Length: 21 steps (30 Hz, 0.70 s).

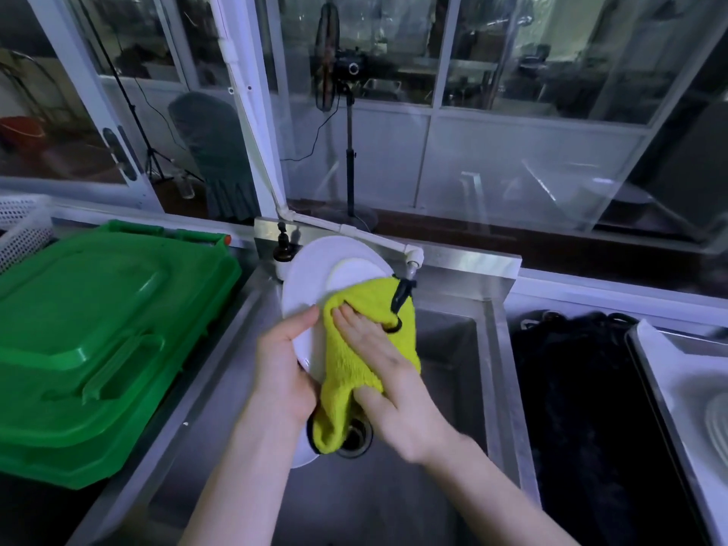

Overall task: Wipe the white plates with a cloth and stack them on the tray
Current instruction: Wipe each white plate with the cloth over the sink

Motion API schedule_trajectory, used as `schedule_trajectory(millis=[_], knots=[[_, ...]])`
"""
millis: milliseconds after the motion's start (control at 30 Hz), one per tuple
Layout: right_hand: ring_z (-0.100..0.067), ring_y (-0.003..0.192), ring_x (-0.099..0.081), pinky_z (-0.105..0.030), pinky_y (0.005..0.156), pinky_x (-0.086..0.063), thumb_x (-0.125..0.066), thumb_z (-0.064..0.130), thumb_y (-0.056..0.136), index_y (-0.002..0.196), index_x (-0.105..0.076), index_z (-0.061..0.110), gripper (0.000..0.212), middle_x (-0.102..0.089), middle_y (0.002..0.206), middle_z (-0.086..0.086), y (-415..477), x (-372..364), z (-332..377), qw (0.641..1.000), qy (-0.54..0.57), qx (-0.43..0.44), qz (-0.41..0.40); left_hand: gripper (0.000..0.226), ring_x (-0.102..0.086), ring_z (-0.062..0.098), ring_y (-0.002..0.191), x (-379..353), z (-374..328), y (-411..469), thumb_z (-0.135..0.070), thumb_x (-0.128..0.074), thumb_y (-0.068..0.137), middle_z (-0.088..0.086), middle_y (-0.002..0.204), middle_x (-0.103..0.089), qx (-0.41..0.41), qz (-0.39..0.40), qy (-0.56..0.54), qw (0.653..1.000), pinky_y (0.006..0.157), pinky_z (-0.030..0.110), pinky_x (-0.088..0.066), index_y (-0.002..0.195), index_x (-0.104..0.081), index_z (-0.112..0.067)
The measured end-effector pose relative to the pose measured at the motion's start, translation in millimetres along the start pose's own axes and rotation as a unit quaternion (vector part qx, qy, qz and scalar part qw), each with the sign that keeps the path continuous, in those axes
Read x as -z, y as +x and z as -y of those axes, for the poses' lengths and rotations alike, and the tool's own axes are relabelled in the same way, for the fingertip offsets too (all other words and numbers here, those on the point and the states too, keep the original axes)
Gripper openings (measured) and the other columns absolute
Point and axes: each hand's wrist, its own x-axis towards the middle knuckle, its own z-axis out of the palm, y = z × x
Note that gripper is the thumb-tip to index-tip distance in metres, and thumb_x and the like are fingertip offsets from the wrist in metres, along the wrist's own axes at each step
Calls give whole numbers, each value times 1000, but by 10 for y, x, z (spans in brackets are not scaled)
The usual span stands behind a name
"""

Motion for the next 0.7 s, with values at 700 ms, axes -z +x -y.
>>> schedule_trajectory(millis=[700], knots=[[-1,149,-12,-32,123,-3,-43,3,70,150,-35,23,83,-28,158,9,-367,352,7,994,-2,-80,-81,48,-74,36,99,-517,396,-111,-22,-65,73,22,113,-74,43,-18,17,999,81,44,-59,116,-72,-3]])
